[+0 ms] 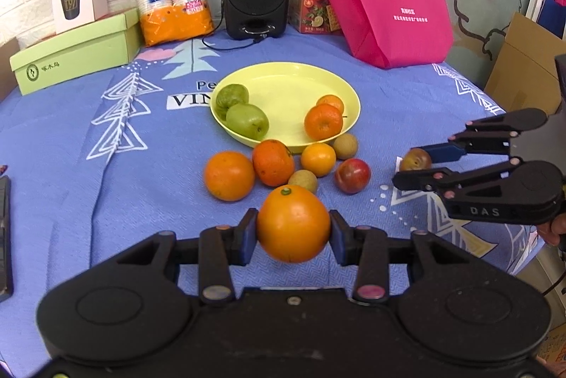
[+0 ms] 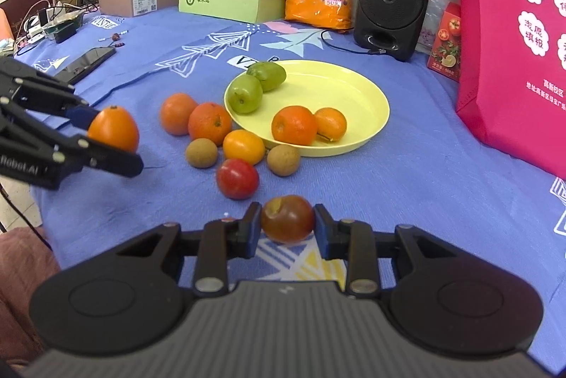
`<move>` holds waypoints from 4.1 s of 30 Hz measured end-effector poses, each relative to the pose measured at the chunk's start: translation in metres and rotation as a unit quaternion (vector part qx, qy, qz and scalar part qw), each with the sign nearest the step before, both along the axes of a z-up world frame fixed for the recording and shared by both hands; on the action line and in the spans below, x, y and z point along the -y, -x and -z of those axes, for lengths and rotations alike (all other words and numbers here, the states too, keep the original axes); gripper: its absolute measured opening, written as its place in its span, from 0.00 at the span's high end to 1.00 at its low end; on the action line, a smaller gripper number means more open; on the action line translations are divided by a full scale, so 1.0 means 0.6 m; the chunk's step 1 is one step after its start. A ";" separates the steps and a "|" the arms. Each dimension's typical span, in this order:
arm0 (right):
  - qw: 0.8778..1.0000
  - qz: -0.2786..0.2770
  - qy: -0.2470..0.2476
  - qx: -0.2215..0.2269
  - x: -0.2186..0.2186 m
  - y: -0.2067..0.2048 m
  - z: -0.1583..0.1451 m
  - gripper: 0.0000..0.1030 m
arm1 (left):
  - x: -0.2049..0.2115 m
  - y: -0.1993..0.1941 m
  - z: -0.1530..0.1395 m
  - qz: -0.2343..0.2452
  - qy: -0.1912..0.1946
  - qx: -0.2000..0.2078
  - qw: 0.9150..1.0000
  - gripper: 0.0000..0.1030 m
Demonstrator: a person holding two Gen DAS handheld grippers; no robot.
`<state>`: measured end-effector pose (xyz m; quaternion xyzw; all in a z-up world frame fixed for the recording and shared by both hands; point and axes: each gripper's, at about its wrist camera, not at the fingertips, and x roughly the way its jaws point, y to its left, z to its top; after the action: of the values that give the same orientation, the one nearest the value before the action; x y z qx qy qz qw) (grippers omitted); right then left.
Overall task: Organize fruits
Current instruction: 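Grasp the large orange with the left tool while the right tool grasps a brown plum, then place the orange on the plate with the left tool while the right places the plum, then move both tools back toward the remaining fruits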
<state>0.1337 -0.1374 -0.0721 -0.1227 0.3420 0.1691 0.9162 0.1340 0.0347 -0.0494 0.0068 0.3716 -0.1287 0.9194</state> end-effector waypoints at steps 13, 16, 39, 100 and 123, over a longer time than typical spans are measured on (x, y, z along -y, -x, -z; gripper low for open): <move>0.999 0.005 -0.010 0.037 0.014 0.011 -0.046 0.70 | 0.001 -0.028 -0.037 -0.002 -0.001 0.024 1.000 0.61; 0.999 0.005 -0.011 0.044 0.017 -0.008 -0.055 0.70 | 0.005 -0.054 -0.042 0.001 -0.006 0.028 1.000 0.61; 0.999 0.032 -0.034 0.020 0.026 -0.225 -0.030 0.70 | 0.041 -0.302 0.013 -0.001 -0.015 -0.024 1.000 0.60; 1.000 -0.018 -0.006 -0.023 -0.044 -0.012 0.013 0.38 | -0.041 -0.070 0.038 -0.068 -0.081 0.005 0.994 0.15; 0.999 -0.027 -0.026 -0.031 -0.045 -0.044 0.031 0.35 | -0.045 -0.146 0.077 -0.066 -0.068 -0.018 0.995 0.15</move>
<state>0.1599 -0.1101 -0.0904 -0.1025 0.3626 0.2062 0.9030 0.2216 0.0620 -0.0956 0.0421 0.3958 -0.0424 0.9164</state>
